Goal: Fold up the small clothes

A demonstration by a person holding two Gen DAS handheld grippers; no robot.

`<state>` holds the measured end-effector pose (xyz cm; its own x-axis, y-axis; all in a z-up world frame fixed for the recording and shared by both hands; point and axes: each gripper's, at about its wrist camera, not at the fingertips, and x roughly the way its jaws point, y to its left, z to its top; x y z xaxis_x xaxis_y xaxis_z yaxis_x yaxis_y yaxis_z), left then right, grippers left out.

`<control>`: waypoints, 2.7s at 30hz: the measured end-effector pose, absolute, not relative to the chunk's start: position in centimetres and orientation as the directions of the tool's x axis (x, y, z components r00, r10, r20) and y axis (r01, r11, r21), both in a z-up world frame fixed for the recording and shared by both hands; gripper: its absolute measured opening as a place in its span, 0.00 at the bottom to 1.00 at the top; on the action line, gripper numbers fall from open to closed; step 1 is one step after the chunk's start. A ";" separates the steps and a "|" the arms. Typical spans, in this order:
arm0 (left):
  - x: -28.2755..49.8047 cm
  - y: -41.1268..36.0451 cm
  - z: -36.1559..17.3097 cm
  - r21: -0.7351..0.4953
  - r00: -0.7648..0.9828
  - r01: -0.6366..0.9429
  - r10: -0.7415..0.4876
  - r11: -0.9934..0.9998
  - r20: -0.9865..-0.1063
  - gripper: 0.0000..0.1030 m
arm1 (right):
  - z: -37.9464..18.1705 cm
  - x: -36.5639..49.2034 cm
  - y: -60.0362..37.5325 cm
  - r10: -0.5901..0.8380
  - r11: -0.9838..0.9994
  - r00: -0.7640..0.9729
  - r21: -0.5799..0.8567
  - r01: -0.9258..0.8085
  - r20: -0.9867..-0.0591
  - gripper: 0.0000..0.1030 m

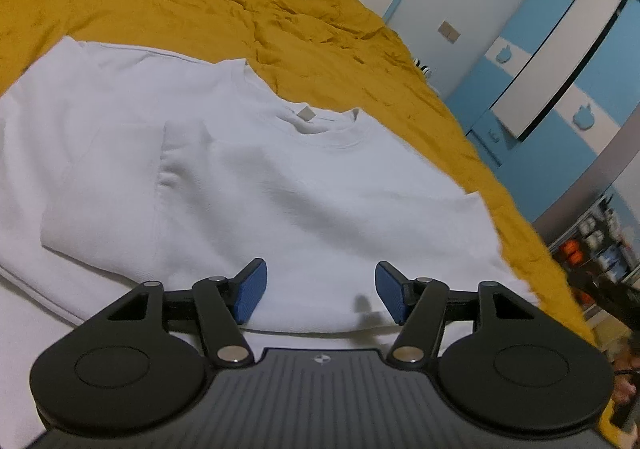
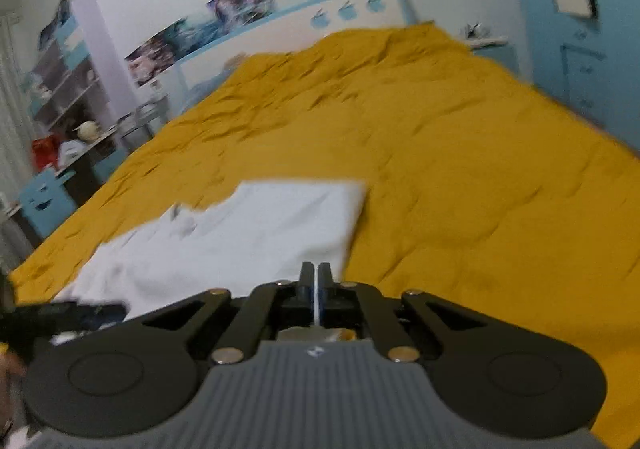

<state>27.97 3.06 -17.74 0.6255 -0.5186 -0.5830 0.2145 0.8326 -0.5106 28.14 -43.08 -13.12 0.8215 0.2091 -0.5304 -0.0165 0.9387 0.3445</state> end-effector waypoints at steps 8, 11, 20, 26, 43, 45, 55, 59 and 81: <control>26.0 1.3 -14.5 -0.608 0.659 0.243 -0.588 0.756 -0.469 0.70 | -17.0 39.1 -46.9 0.317 0.787 0.766 0.606 0.117 -0.559 0.36; 25.8 -0.2 -13.8 -0.661 0.640 0.251 -0.634 0.707 -0.434 0.72 | -19.8 42.2 -48.1 0.352 0.719 0.746 0.673 0.171 -0.565 0.36; 27.8 -11.8 -15.0 -0.758 0.431 0.375 -0.824 0.534 -0.367 0.71 | -25.6 45.2 -49.7 0.464 0.504 0.763 0.842 0.191 -0.451 0.15; 27.7 -18.1 -17.6 -0.677 0.388 0.408 -0.787 0.613 -0.480 0.67 | -26.3 46.5 -49.8 0.542 0.496 0.726 0.858 0.129 -0.423 0.00; 24.7 -18.2 -21.3 -0.539 0.405 0.512 -0.741 0.669 -0.535 0.51 | -24.2 48.2 -50.0 0.426 0.542 0.768 0.815 0.207 -0.478 0.00; 24.6 -18.2 -21.4 -0.528 0.413 0.524 -0.741 0.669 -0.529 0.53 | -24.3 47.2 -51.2 0.418 0.483 0.801 0.851 0.204 -0.429 0.11; 23.8 -17.7 -21.3 -0.512 0.414 0.584 -0.774 0.630 -0.479 0.75 | -19.0 38.9 -54.5 0.411 0.608 0.819 0.790 0.080 -0.399 0.36; 22.7 -17.0 -18.8 -0.544 0.406 0.550 -0.772 0.634 -0.489 0.76 | -16.8 35.2 -53.6 0.435 0.672 0.781 0.739 0.050 -0.448 0.39; 9.8 -1.4 -7.7 -0.494 0.352 0.616 -0.775 0.614 -0.524 0.86 | -7.9 15.4 -42.6 0.473 0.716 0.787 0.694 -0.080 -0.397 0.45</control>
